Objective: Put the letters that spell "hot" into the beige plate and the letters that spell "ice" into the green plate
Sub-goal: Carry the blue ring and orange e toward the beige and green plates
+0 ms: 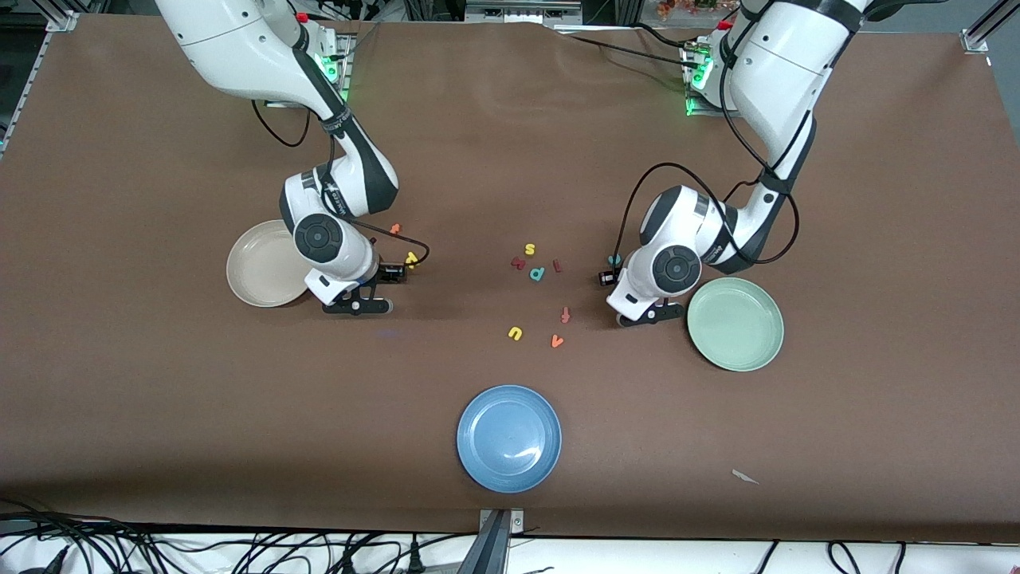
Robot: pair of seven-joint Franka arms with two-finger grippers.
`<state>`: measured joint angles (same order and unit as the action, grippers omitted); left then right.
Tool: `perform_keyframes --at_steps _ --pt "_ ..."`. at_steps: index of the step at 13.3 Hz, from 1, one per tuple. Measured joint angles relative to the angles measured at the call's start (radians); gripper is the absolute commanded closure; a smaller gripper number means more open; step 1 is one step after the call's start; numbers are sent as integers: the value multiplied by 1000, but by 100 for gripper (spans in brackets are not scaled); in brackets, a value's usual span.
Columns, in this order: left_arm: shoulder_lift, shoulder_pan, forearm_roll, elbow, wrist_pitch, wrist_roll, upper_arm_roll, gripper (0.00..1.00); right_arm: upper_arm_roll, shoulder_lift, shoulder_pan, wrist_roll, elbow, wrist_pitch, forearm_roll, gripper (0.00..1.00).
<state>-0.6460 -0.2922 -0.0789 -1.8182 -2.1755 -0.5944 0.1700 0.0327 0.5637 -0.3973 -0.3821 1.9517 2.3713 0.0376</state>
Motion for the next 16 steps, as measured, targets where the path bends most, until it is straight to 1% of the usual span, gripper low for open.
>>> perform_keyframes --at_steps 1,2,4,6,8,9,10,11,13,14,16 --pt "2 1 0 -2 -1 -1 0 69 0 0 0 0 5 0 0 36" --pt "4 1 0 -4 -1 -2 0 70 0 0 0 0 10 0 0 36" --pt "6 2 0 -7 -4 -3 0 86 0 -1 0 0 11 1 1 46" --pt "7 3 0 -8 -12 -4 0 92 1 -2 0 0 11 0 2 46" --pt "16 10 0 -7 -16 -5 0 92 2 -4 0 0 12 0 4 46" --pt "27 17 0 -4 -14 -5 0 92 2 -4 0 0 12 0 4 54" --pt "41 28 0 3 0 -3 0 92 2 -4 0 0 12 0 4 57" --pt "57 48 0 18 35 9 -1 92 3 -6 0 0 12 -1 5 66" --pt "80 97 0 66 135 90 -3 92 3 -7 0 0 13 -2 5 69" --pt "85 124 0 85 167 145 -4 92 4 -8 0 0 13 -3 5 73" --pt "87 169 0 105 188 262 -7 92 4 -9 0 0 13 -3 6 85"
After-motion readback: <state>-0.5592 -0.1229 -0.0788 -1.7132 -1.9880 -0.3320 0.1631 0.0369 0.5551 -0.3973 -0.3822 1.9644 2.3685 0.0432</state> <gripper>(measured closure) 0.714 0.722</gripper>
